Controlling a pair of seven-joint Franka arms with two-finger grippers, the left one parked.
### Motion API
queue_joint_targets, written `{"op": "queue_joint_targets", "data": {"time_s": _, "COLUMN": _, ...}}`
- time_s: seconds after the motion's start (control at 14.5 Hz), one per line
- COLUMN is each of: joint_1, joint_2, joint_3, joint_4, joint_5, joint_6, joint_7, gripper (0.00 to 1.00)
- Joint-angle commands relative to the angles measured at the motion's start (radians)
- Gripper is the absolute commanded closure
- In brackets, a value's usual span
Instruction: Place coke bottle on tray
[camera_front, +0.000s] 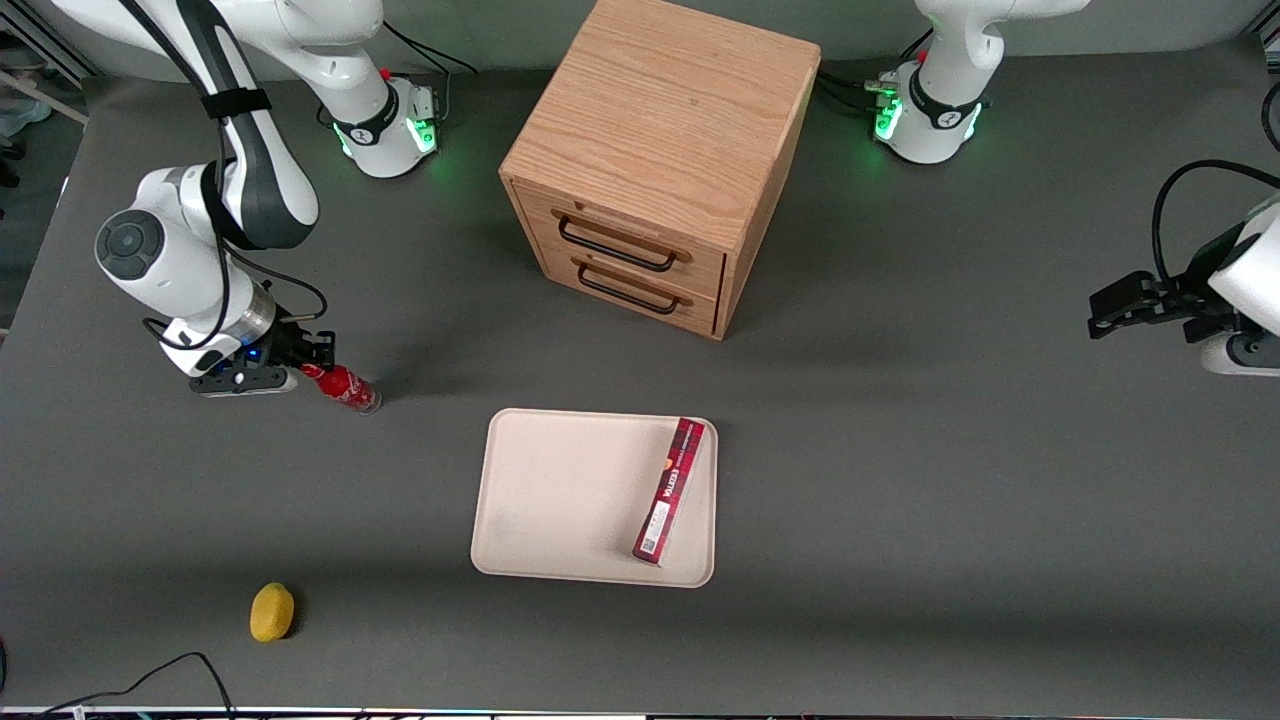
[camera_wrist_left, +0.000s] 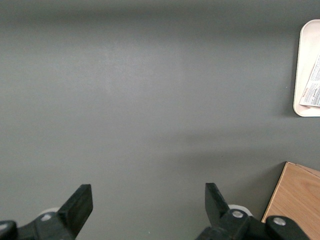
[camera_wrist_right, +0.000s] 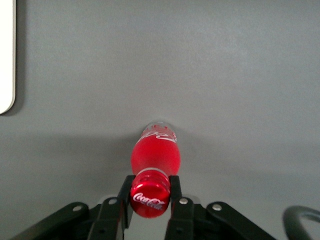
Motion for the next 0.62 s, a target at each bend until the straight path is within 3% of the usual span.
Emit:
{"op": "queue_joint_targets", "data": {"time_s": 0.0, "joint_1": -0.008, "joint_2": -0.019, "joint_3": 0.001, "joint_4": 0.043, "joint_5": -0.013, "joint_6": -0.068, "joint_7": -0.028, "gripper": 1.00}}
{"op": "queue_joint_targets", "data": {"time_s": 0.28, "joint_1": -0.010, "joint_2": -0.044, "joint_3": 0.000, "joint_4": 0.064, "joint_5": -0.013, "joint_6": -0.115, "joint_7": -0.027, "gripper": 1.00}}
{"op": "queue_joint_targets", "data": {"time_s": 0.55, "joint_1": -0.010, "joint_2": -0.047, "joint_3": -0.006, "joint_4": 0.332, "joint_5": -0.013, "joint_6": -0.490, "joint_7": -0.027, "gripper": 1.00}}
